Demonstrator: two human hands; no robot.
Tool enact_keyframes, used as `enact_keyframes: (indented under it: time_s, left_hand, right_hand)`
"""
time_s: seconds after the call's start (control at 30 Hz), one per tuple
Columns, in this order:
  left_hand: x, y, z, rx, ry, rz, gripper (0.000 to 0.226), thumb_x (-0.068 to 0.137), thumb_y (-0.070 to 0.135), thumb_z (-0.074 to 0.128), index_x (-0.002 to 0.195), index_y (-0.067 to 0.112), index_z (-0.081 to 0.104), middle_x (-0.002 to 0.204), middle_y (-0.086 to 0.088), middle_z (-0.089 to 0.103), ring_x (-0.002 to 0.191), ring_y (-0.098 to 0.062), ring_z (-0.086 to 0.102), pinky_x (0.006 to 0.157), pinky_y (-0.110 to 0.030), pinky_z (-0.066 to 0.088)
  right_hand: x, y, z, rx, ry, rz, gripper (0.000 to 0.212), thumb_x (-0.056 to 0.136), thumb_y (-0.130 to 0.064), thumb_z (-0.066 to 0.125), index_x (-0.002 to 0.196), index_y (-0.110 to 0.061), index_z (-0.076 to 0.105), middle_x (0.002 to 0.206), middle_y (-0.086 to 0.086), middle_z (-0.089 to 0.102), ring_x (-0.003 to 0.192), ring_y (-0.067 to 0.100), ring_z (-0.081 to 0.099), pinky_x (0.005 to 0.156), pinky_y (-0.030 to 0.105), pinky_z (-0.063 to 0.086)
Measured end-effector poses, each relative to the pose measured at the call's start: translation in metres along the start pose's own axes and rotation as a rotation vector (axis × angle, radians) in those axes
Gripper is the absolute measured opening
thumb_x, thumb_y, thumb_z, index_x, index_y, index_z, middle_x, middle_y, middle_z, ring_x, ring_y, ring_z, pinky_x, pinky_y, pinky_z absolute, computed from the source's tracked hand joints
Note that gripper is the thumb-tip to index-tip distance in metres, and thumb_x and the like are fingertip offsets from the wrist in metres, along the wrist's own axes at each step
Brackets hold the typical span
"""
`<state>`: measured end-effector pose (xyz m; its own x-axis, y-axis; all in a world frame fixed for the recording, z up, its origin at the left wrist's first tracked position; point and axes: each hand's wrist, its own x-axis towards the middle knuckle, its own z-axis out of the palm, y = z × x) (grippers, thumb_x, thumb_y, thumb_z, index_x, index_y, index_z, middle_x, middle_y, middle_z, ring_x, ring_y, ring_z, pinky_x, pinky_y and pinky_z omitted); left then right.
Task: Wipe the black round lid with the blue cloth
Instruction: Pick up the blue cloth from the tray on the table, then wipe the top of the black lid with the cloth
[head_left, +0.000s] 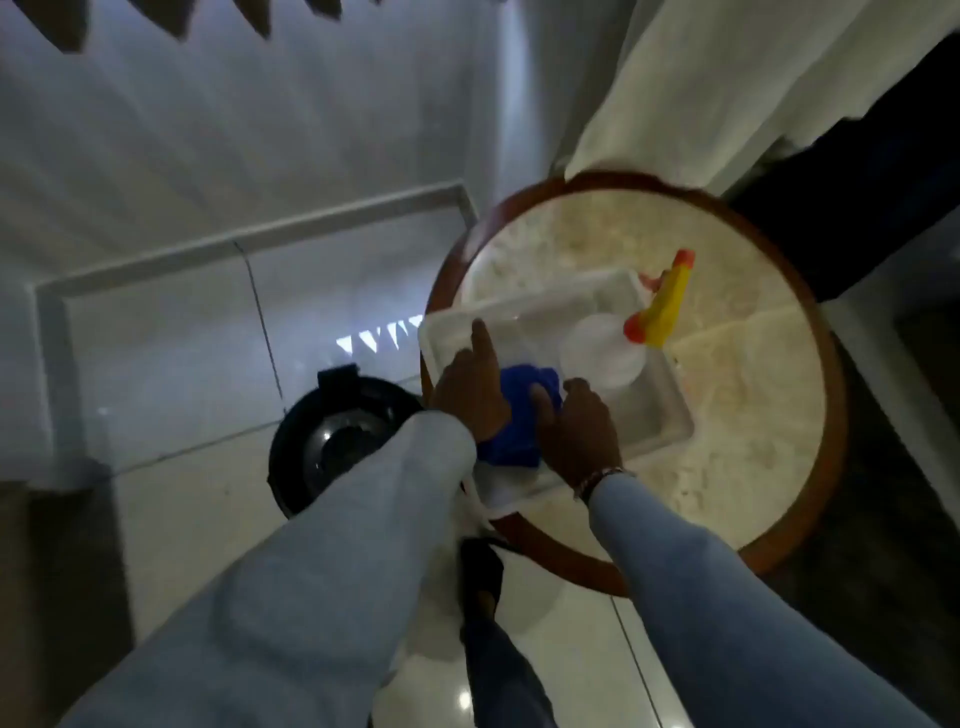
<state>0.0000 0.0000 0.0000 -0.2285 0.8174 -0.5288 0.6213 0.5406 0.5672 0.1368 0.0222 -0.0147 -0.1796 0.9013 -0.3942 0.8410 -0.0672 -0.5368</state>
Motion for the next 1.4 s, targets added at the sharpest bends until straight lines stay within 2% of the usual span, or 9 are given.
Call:
enact_keyframes:
  time_s: [0.2,0.33,0.5,0.63,0.73,0.8,1.0,1.17,1.4]
  left_hand:
    - [0.029,-0.006,0.023,0.328,-0.062,-0.008,0.045,0.086,0.027,0.061,0.122,0.006,0.045,0.128,-0.021,0.045,0.119,-0.041,0.047,0.098,-0.048,0.045]
    - [0.017,-0.008,0.009,-0.065,-0.034,0.036,0.018,0.088,0.018,0.062,0.094,0.002,0.059,0.093,-0.014,0.063,0.101,-0.035,0.062,0.078,-0.016,0.047]
    - [-0.027,-0.030,-0.037,-0.358,-0.049,0.162,0.032,0.078,0.004,0.074,0.107,0.001,0.064,0.107,-0.019,0.069,0.097,-0.028,0.065,0.074,-0.022,0.047]
    - [-0.060,-0.080,-0.070,-0.562,-0.038,0.236,0.036,0.080,0.005,0.073,0.114,0.004,0.061,0.102,0.000,0.067,0.086,0.001,0.063,0.074,-0.008,0.052]
    - [-0.071,-0.134,-0.074,-0.608,0.022,0.250,0.036,0.080,0.007,0.074,0.114,0.009,0.061,0.099,0.010,0.067,0.088,0.007,0.064,0.076,-0.008,0.052]
    - [-0.069,-0.176,-0.065,-0.634,0.099,0.242,0.041,0.079,0.006,0.075,0.117,0.007,0.062,0.107,0.000,0.070,0.098,-0.004,0.066,0.085,-0.018,0.056]
    - [-0.042,-0.299,-0.008,-0.364,0.513,0.097,0.059,0.091,0.028,0.060,0.144,0.013,0.038,0.154,-0.012,0.038,0.143,-0.019,0.033,0.116,-0.029,0.033]
    - [-0.010,-0.385,0.033,0.056,0.439,0.225,0.074,0.096,0.050,0.035,0.152,0.007,0.015,0.164,-0.014,0.008,0.153,-0.028,-0.003,0.126,-0.050,0.008]
    - [0.018,-0.425,0.067,0.360,0.372,0.372,0.089,0.092,0.065,0.027,0.152,0.002,0.009,0.163,-0.018,0.005,0.152,-0.033,-0.001,0.126,-0.048,0.008]
  right_hand:
    - [0.019,0.010,0.034,-0.064,-0.027,0.088,0.047,0.084,-0.042,0.062,0.106,-0.002,0.050,0.104,0.020,0.059,0.095,0.038,0.059,0.074,0.038,0.044]
    - [0.010,0.012,0.016,0.094,-0.007,0.046,0.028,0.080,-0.036,0.069,0.085,-0.010,0.059,0.078,0.007,0.059,0.079,0.031,0.060,0.068,0.032,0.042]
    - [-0.021,-0.017,-0.011,0.444,-0.058,-0.064,0.046,0.065,-0.034,0.080,0.100,-0.016,0.055,0.097,0.003,0.063,0.090,0.024,0.063,0.070,0.035,0.054]
    - [-0.031,-0.066,0.004,0.643,-0.300,-0.110,0.071,0.057,-0.025,0.082,0.119,-0.022,0.048,0.121,0.004,0.058,0.105,0.020,0.060,0.084,0.039,0.053]
    - [-0.034,-0.088,0.041,0.662,-0.580,-0.192,0.042,0.062,-0.022,0.082,0.098,-0.035,0.065,0.098,-0.003,0.074,0.095,0.014,0.069,0.079,0.032,0.057]
    - [-0.036,-0.095,0.082,0.578,-0.526,-0.275,0.032,0.068,-0.013,0.080,0.088,-0.035,0.067,0.085,-0.008,0.074,0.083,0.001,0.069,0.071,0.016,0.056]
    - [-0.015,-0.082,0.196,0.338,-0.088,-0.356,0.030,0.072,-0.006,0.076,0.093,-0.014,0.058,0.081,-0.009,0.063,0.072,-0.005,0.062,0.065,0.011,0.050]
    - [0.015,-0.056,0.260,-0.010,0.215,-0.649,0.023,0.080,-0.015,0.070,0.098,-0.005,0.059,0.088,0.013,0.067,0.080,0.023,0.061,0.073,0.026,0.045]
    - [-0.002,-0.012,0.298,-0.123,-0.138,-0.712,0.040,0.070,-0.021,0.059,0.107,-0.008,0.060,0.128,0.015,0.055,0.124,0.032,0.046,0.103,0.056,0.041]
